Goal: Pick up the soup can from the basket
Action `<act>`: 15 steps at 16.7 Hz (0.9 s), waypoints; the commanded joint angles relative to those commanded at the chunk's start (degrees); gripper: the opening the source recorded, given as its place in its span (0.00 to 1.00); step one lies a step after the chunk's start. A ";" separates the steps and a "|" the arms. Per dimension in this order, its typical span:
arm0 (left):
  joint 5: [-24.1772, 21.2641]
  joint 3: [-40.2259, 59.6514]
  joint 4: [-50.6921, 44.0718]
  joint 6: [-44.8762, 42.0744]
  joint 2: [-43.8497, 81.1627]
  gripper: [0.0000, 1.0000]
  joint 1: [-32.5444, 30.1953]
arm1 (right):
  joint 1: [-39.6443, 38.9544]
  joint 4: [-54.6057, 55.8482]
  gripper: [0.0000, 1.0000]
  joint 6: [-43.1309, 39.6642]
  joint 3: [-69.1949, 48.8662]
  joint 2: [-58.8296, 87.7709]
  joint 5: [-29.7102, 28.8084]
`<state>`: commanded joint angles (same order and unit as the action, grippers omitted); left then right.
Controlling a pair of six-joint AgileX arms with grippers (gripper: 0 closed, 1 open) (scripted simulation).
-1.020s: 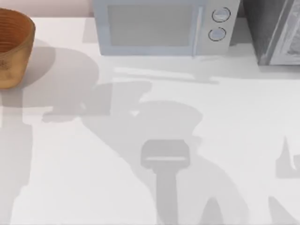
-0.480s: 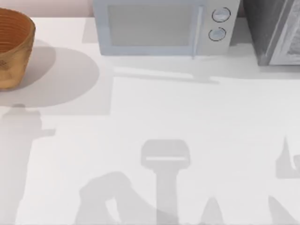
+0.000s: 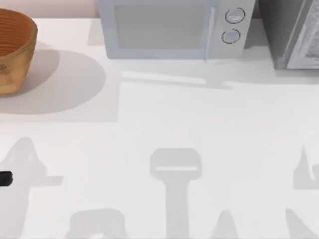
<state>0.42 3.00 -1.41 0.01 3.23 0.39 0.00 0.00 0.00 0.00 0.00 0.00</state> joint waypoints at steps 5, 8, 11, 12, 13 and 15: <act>-0.42 -3.00 1.41 -0.01 -3.23 0.00 -0.39 | 0.00 0.00 1.00 0.00 0.00 0.00 0.00; -0.35 -2.97 1.30 -0.11 -2.97 0.00 -0.19 | 0.00 0.00 1.00 0.00 0.00 0.00 0.00; -1.87 -1.50 3.44 -0.01 0.29 0.00 0.02 | 0.00 0.00 1.00 0.00 0.00 0.00 0.00; -2.98 -0.55 4.83 0.06 2.52 0.00 0.05 | 0.00 0.00 1.00 0.00 0.00 0.00 0.00; -4.44 0.59 6.50 0.15 5.32 0.00 0.00 | 0.00 0.00 1.00 0.00 0.00 0.00 0.00; -8.39 3.37 10.65 0.40 12.64 0.00 -0.34 | 0.00 0.00 1.00 0.00 0.00 0.00 0.00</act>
<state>-7.97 6.37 9.24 0.41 15.86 0.05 0.00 0.00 0.00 0.00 0.00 0.00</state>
